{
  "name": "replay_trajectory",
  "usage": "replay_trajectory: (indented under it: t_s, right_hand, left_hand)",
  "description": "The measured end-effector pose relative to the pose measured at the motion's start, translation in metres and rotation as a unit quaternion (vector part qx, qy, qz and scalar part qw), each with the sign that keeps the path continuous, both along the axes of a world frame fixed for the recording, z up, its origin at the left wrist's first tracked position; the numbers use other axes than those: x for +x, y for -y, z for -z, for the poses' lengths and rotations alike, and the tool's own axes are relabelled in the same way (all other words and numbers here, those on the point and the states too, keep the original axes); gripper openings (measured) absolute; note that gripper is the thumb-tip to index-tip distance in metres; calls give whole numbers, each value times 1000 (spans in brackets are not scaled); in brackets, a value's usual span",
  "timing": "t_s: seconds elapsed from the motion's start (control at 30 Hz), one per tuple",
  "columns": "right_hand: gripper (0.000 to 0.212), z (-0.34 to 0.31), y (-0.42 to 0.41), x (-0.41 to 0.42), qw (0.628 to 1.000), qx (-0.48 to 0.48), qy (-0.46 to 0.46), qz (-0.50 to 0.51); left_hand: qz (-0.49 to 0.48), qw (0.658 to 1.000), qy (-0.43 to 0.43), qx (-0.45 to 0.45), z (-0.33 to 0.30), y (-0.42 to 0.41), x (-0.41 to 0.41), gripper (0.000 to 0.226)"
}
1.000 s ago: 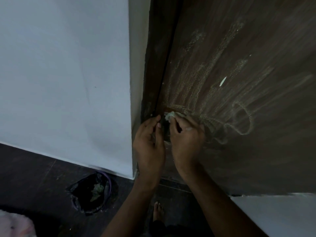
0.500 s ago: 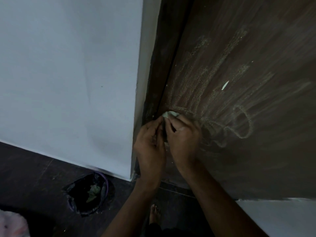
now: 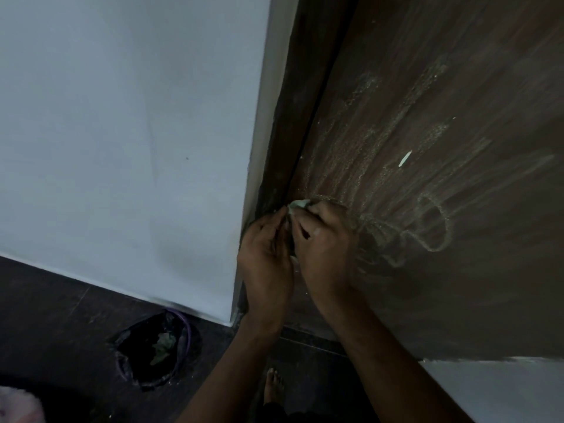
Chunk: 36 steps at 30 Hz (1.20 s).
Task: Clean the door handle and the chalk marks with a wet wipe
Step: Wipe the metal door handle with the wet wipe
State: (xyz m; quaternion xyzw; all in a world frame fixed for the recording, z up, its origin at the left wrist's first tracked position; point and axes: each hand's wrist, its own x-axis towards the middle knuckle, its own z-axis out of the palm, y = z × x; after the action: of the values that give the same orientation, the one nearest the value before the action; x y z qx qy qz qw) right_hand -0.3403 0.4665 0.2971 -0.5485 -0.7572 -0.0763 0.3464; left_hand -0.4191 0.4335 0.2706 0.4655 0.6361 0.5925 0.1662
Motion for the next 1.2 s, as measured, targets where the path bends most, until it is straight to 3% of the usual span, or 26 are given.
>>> replay_trajectory:
  t_s: [0.23, 0.5, 0.77, 1.03, 1.2]
  right_hand:
    - [20, 8, 9, 22, 999, 0, -23, 37]
    - [20, 4, 2, 3, 1000, 3, 15, -7]
    - [16, 22, 26, 22, 987, -155, 31, 35]
    - [13, 15, 31, 8, 983, -175, 60, -8]
    - [10, 29, 40, 18, 991, -126, 40, 13]
  left_hand:
    - [-7, 1000, -13, -11, 2, 0, -1, 29]
    - [-2, 1000, -2, -8, 2, 1, -2, 28]
    - [11, 998, 29, -51, 15, 17, -6, 22]
    - [17, 998, 27, -54, 19, 22, -6, 22]
    - [11, 997, 18, -68, 26, 29, -7, 22]
